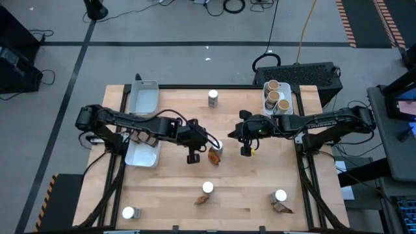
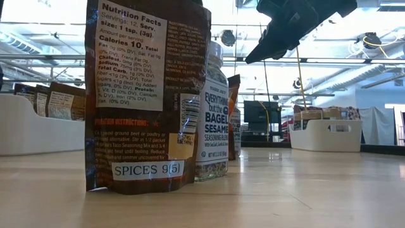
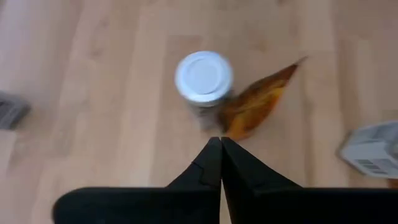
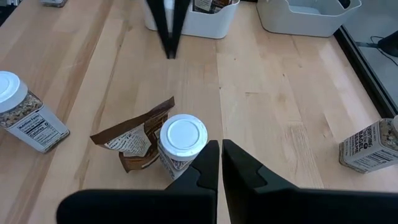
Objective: Sort spices by type
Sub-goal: Put the orange seasoning pack into the left white bin
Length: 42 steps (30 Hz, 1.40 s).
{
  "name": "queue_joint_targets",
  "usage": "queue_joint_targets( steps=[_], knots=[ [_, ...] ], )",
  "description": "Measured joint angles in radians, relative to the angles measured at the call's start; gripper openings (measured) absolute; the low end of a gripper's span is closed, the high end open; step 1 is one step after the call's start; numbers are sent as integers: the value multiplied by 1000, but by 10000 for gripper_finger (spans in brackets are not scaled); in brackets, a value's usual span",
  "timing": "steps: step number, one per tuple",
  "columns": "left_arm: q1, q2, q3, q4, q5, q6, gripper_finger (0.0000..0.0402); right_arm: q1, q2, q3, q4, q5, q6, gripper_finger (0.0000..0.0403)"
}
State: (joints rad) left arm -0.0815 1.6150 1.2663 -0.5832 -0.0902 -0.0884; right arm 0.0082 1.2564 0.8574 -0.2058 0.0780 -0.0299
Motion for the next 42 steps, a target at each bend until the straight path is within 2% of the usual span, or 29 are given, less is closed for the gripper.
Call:
queue_joint_targets(
  steps=[5, 14, 20, 27, 34, 38, 42],
  knots=[
    [-16, 3, 0, 14, 2, 91, 63, 0, 0, 0, 2, 0, 0, 0],
    [-37, 59, 1, 167, 3, 271, 170, 0, 0, 0, 3, 0, 0, 0],
    [-37, 107, 1, 186, 3, 290, 206, 0, 0, -1, 3, 0, -5, 0],
    [-36, 145, 0, 211, -38, 315, 207, 0, 0, -1, 3, 0, -8, 0],
    [-36, 147, 0, 200, -13, 341, 201, 0, 0, -1, 3, 0, -8, 0],
    [-36, 147, 0, 200, -11, 358, 158, 0, 0, -1, 3, 0, -8, 0],
    [-33, 147, 0, 200, -15, 361, 82, 0, 0, -1, 3, 0, -8, 0]
  ],
)
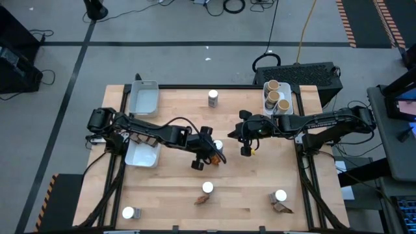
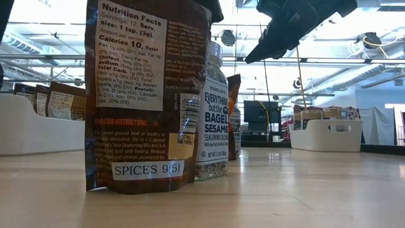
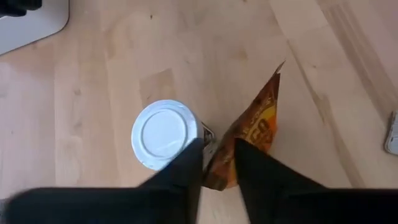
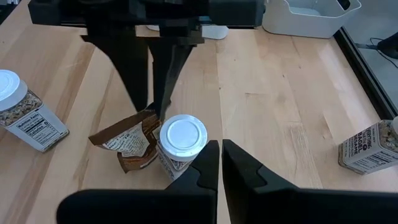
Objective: Sort spices by type
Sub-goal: Put the orange seasoning pack into the left white bin
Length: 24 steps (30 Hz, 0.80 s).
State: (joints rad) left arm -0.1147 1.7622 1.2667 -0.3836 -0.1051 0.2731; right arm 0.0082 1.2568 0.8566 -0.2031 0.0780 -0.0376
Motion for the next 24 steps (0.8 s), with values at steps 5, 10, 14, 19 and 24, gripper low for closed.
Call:
queue_joint_targets(
  steps=[5, 10, 14, 19, 24],
  knots=[
    [3, 0, 0, -19, 0, 13, 9, 0, 0, 0, 0, 0, 0, 0],
    [3, -26, 0, -134, -2, 86, 4, 0, 0, 0, 0, 0, 0, 0],
    [3, -72, 0, -239, -3, 131, 3, 0, 0, 0, 0, 0, 0, 0],
    [4, -133, 0, -377, -13, 189, 2, 0, 0, 0, 0, 0, 0, 0],
    [4, -143, 0, -520, -41, 277, 1, 0, 0, 0, 5, 0, -4, 0]
  ],
)
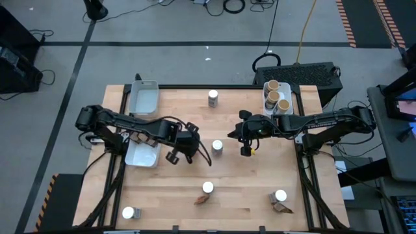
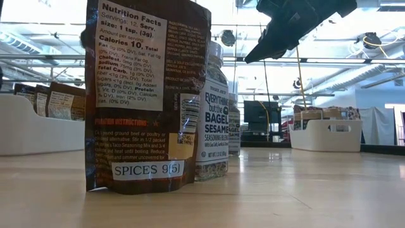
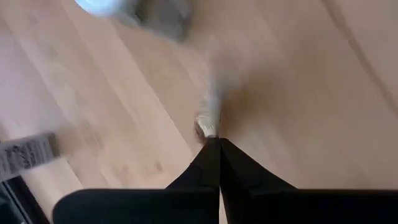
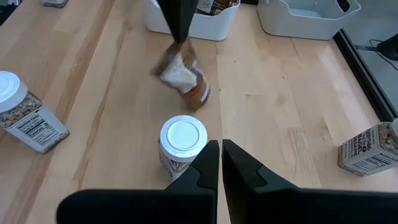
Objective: Sort spices by type
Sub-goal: Put the orange seasoning pack into the left white bin
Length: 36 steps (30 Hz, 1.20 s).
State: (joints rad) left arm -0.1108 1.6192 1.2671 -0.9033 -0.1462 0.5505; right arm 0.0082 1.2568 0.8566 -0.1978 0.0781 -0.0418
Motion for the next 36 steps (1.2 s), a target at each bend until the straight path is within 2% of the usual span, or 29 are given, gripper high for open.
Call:
queue_joint_targets(
  steps=[4, 9, 19, 25, 36],
  knots=[
    [0, 0, 0, -90, -4, 14, 1, 0, 0, 0, 0, 0, 0, 0],
    [0, 0, 0, -110, -46, 16, 1, 0, 0, 0, 0, 0, -4, 0],
    [-1, -36, 12, -118, -52, 32, 0, 0, 0, 0, 0, 0, -5, 0],
    [-1, -92, 13, -99, 35, -38, 0, 0, 0, 0, -1, 0, -8, 0],
    [-25, -97, -84, -43, 64, -101, 0, 0, 0, 0, -2, 0, 4, 0]
  ],
)
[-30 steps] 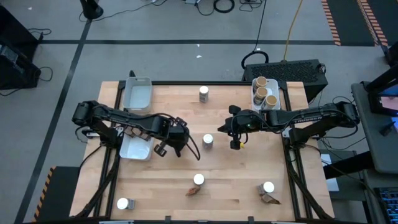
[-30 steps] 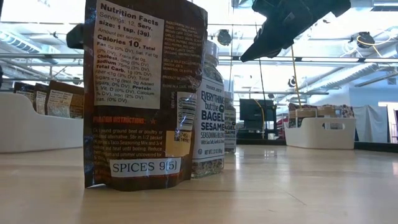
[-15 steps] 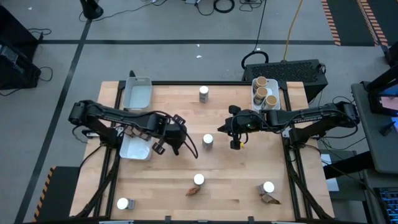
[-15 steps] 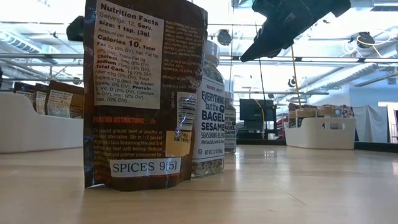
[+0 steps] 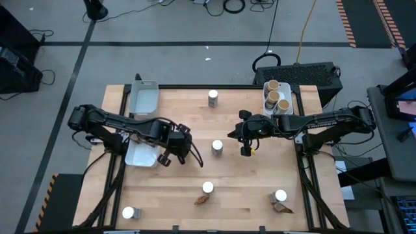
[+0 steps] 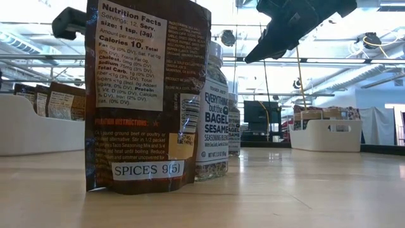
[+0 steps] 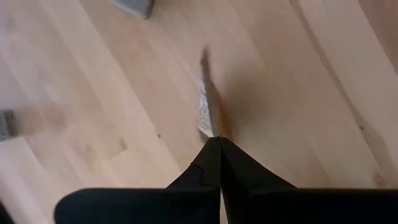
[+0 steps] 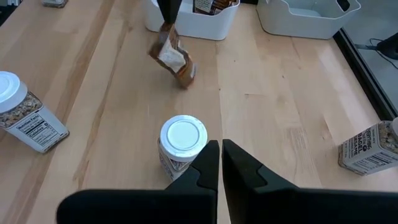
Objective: Sort spices by type
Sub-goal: Put the orange seasoning pack into the left white bin
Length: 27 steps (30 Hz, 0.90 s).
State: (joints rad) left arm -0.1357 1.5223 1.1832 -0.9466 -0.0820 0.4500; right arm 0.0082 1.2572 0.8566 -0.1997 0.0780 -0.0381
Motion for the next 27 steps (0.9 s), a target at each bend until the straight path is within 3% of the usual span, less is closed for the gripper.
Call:
queue_joint_targets(
  steps=[8, 18, 27],
  knots=[
    [3, -4, -46, -10, 0, -23, 0, 0, 0, 0, 0, 0, 0, 0],
    [4, -153, -43, 34, 1, -38, 0, 0, 0, 0, 3, 0, -1, 0],
    [3, -253, -43, 12, 134, -130, 0, 0, 0, 0, 10, 0, -7, 0]
  ],
)
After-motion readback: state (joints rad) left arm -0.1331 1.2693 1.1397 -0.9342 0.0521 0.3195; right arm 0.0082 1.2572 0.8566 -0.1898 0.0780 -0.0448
